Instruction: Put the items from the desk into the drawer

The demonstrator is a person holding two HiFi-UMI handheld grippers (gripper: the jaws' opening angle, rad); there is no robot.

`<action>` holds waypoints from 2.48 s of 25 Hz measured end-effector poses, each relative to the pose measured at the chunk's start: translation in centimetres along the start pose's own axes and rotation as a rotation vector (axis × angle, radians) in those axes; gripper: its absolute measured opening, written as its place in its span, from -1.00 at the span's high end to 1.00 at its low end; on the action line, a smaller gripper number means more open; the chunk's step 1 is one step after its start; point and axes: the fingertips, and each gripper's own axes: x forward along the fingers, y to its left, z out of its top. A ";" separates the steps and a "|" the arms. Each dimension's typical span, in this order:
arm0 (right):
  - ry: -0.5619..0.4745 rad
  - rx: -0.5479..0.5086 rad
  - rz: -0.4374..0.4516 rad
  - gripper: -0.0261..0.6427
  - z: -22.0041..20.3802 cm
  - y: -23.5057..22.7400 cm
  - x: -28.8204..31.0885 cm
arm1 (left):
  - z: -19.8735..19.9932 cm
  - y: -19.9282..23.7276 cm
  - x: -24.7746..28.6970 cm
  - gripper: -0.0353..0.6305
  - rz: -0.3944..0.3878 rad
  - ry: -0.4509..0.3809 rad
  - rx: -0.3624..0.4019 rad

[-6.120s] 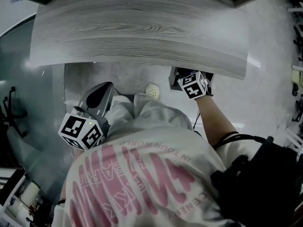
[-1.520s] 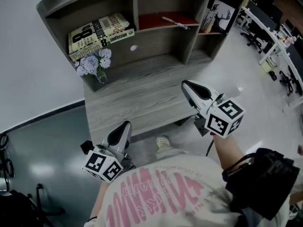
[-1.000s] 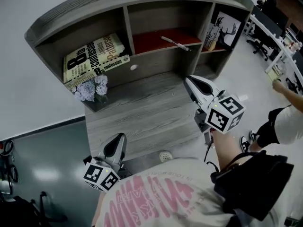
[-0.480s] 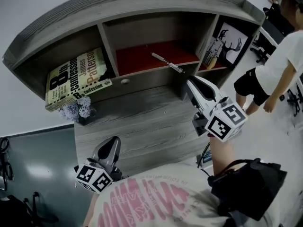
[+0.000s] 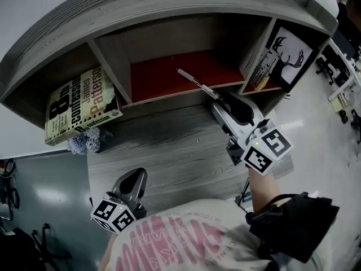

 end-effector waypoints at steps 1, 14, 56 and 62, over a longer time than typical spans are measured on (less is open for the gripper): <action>-0.002 0.000 0.009 0.48 -0.1 0.0 0.3 | 0.0 0.1 0.1 0.83 0.008 0.008 -0.001; -0.026 0.108 0.066 0.74 -0.7 -0.7 2.3 | 0.1 0.8 1.5 0.83 0.050 0.044 0.022; 0.046 -0.006 -0.005 0.78 -1.4 21.1 -13.1 | -3.5 -7.6 -11.1 0.83 -0.280 0.016 0.121; 0.066 -0.009 -0.042 0.78 -2.6 25.0 -15.7 | -5.2 -8.7 -14.3 0.83 -0.315 0.013 0.132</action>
